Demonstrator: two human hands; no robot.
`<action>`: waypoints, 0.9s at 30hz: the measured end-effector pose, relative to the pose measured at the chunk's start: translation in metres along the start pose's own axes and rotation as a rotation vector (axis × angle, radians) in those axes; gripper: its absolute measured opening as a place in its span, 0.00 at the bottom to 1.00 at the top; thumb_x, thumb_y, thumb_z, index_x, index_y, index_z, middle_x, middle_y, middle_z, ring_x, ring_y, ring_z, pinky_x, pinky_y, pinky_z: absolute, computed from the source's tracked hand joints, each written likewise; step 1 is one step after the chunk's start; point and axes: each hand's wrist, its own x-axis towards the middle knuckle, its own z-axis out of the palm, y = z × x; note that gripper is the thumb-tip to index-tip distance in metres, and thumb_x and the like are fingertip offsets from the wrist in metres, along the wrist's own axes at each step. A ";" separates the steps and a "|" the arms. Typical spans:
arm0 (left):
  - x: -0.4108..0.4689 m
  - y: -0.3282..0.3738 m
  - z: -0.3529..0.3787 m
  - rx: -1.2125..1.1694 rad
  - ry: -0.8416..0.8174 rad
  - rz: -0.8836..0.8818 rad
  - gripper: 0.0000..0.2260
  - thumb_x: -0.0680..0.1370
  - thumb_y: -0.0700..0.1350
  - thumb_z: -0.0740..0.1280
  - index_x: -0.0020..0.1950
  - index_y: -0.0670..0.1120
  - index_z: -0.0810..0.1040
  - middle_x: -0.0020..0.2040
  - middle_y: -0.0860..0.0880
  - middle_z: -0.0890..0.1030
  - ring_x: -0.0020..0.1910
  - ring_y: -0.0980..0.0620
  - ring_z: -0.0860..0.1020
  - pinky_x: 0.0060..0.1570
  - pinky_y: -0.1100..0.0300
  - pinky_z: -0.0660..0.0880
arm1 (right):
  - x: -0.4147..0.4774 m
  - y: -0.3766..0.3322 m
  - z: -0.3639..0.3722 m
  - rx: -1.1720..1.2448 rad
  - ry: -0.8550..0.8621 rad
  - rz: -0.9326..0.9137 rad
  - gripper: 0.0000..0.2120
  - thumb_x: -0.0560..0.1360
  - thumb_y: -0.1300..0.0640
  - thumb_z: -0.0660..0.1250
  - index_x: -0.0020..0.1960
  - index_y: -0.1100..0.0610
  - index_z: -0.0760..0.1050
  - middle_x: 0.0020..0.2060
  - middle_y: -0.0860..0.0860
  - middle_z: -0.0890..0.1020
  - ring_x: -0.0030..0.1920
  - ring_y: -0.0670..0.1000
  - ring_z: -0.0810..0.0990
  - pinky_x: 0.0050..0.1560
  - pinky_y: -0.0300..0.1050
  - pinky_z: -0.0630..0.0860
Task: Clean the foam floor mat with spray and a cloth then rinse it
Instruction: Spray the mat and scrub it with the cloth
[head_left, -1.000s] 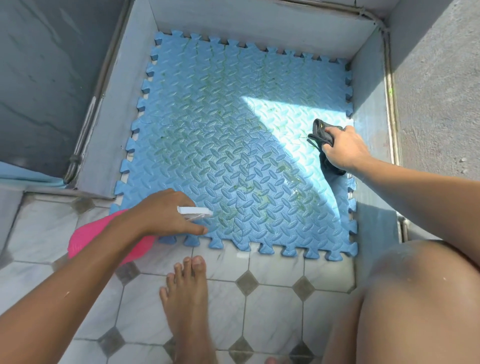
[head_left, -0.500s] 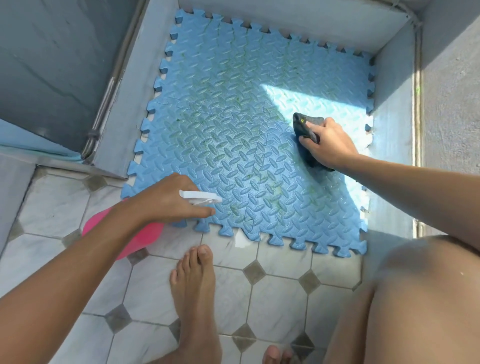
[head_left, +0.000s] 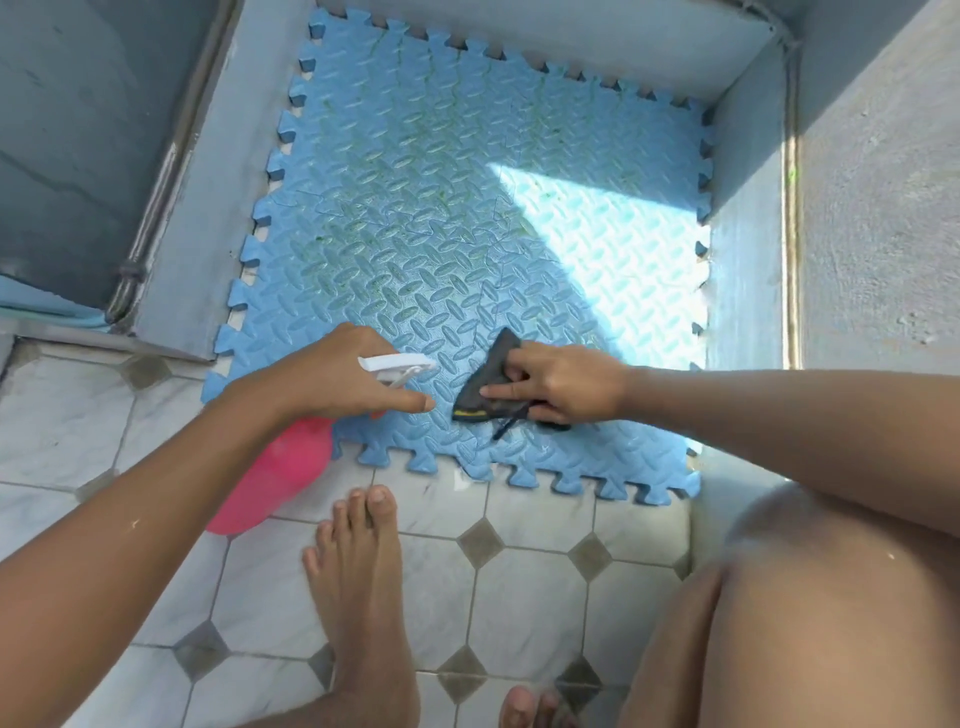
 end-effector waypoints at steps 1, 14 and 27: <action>0.003 0.004 0.001 0.001 -0.019 0.006 0.28 0.69 0.62 0.78 0.26 0.45 0.69 0.22 0.52 0.74 0.25 0.56 0.69 0.30 0.58 0.66 | -0.013 0.017 -0.007 -0.018 0.039 0.151 0.25 0.78 0.52 0.68 0.74 0.50 0.71 0.53 0.56 0.73 0.52 0.56 0.74 0.40 0.49 0.77; 0.024 0.053 0.038 -0.216 -0.137 -0.034 0.25 0.65 0.61 0.81 0.28 0.46 0.72 0.24 0.46 0.79 0.24 0.49 0.77 0.32 0.59 0.71 | -0.097 0.091 -0.041 0.050 0.168 1.257 0.28 0.83 0.41 0.46 0.62 0.62 0.73 0.59 0.64 0.73 0.59 0.65 0.73 0.61 0.60 0.72; 0.044 0.050 0.024 -0.244 0.164 -0.178 0.25 0.70 0.62 0.78 0.28 0.43 0.76 0.23 0.44 0.80 0.25 0.46 0.82 0.36 0.56 0.77 | -0.037 -0.053 -0.001 0.208 -0.155 0.123 0.17 0.74 0.53 0.67 0.61 0.56 0.68 0.52 0.56 0.76 0.44 0.58 0.78 0.39 0.50 0.74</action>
